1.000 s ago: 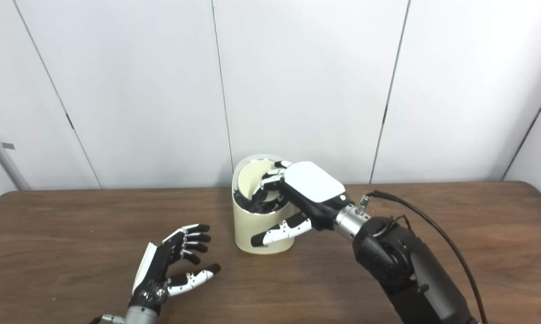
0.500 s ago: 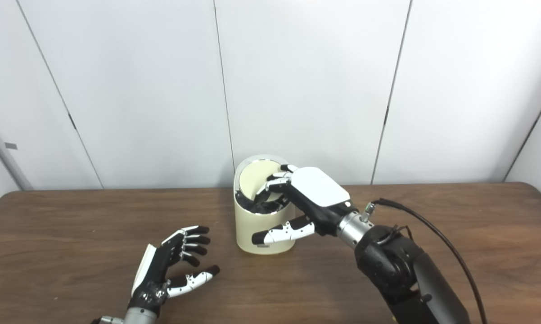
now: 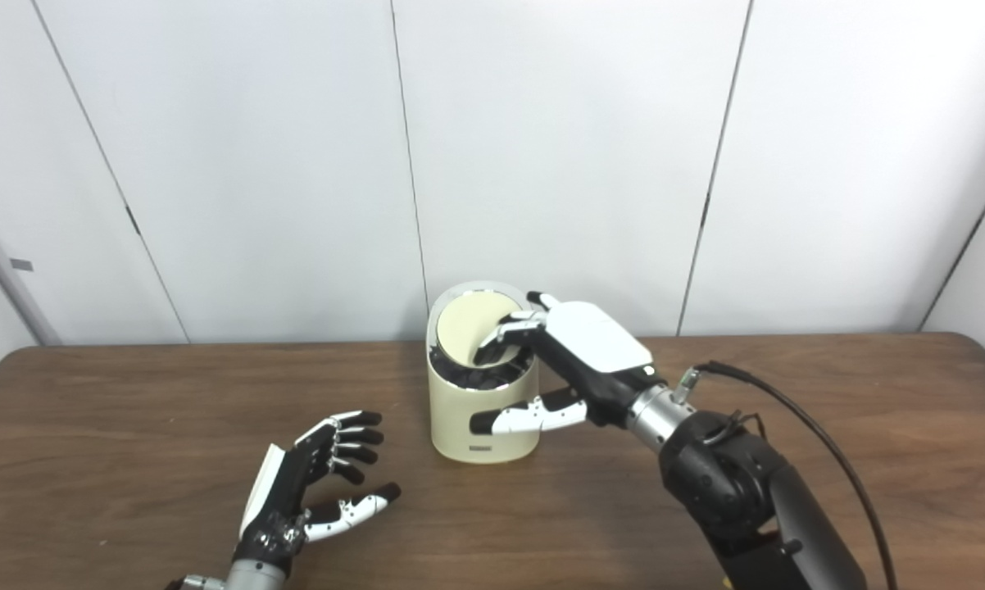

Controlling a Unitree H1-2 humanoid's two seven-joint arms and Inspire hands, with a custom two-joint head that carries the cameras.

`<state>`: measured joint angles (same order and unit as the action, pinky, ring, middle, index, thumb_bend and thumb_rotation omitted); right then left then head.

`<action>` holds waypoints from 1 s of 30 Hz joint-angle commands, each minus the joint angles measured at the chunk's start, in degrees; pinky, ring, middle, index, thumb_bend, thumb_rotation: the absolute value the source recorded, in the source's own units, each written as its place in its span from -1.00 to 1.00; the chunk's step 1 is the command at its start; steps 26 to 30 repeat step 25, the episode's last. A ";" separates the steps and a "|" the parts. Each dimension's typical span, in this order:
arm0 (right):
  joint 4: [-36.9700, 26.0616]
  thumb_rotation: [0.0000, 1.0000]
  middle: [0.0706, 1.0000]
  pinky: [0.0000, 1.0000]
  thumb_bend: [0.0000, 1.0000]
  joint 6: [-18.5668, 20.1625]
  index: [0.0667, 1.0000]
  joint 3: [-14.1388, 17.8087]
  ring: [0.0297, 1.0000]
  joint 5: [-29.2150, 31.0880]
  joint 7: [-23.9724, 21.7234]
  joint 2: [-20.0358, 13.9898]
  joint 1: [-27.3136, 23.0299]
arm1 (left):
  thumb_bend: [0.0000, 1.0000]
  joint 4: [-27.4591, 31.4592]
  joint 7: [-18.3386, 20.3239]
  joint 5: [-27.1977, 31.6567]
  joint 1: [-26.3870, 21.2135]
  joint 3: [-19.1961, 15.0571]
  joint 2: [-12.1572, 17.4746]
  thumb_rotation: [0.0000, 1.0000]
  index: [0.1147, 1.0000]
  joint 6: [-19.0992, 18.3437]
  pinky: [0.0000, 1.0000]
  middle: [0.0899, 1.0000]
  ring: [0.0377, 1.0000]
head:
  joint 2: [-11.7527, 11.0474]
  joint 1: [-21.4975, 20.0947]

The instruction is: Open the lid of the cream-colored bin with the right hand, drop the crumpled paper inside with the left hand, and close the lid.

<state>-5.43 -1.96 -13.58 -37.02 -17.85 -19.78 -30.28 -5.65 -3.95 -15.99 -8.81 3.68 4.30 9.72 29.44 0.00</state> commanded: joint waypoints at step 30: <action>1.32 -0.32 0.88 0.44 0.54 -8.59 0.90 8.45 0.73 8.63 10.25 -1.15 9.46 | 0.34 0.82 -0.86 -0.39 -1.64 0.28 -0.17 -0.97 0.40 1.83 0.02 0.30 0.22 | 0.04 -0.09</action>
